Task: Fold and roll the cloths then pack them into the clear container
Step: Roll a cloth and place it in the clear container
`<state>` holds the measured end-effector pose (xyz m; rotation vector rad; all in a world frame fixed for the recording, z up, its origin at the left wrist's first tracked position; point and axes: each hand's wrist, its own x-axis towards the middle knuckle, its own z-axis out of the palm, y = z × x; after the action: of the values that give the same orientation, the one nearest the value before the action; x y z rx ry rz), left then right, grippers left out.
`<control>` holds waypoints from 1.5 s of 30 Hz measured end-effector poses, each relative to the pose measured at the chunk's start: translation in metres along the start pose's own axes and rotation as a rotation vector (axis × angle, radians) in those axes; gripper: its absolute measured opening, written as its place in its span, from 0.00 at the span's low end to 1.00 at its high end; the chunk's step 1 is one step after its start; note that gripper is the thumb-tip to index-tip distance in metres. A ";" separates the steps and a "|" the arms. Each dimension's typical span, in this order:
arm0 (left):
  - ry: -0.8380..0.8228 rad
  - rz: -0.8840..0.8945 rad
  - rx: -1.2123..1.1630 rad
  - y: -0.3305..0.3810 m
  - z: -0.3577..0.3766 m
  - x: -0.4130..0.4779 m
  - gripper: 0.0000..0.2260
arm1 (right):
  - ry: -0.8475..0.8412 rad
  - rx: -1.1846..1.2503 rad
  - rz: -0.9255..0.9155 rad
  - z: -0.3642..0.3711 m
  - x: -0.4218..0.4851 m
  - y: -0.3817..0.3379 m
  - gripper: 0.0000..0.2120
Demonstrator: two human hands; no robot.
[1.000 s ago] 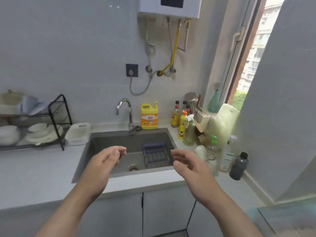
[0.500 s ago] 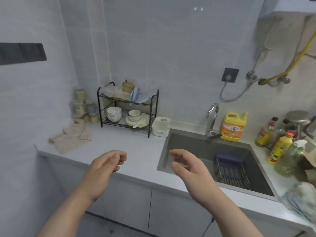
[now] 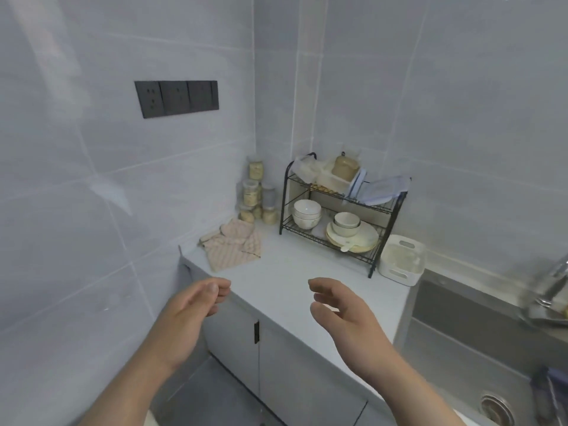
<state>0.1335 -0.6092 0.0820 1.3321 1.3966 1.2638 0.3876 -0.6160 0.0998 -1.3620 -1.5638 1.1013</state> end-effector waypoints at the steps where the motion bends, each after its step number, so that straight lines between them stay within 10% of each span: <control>1: 0.015 -0.003 0.008 -0.001 -0.001 0.014 0.11 | -0.015 0.002 -0.006 0.002 0.017 0.001 0.13; 20: 0.140 -0.118 0.065 -0.047 -0.045 0.225 0.10 | -0.217 -0.059 0.026 0.050 0.285 0.022 0.15; 45: -0.543 0.009 0.604 -0.221 -0.003 0.584 0.15 | 0.016 -0.355 0.486 0.180 0.511 0.135 0.17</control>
<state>0.0240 -0.0181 -0.0877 1.9029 1.4068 0.4119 0.1968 -0.1231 -0.0805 -2.0634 -1.5042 1.1150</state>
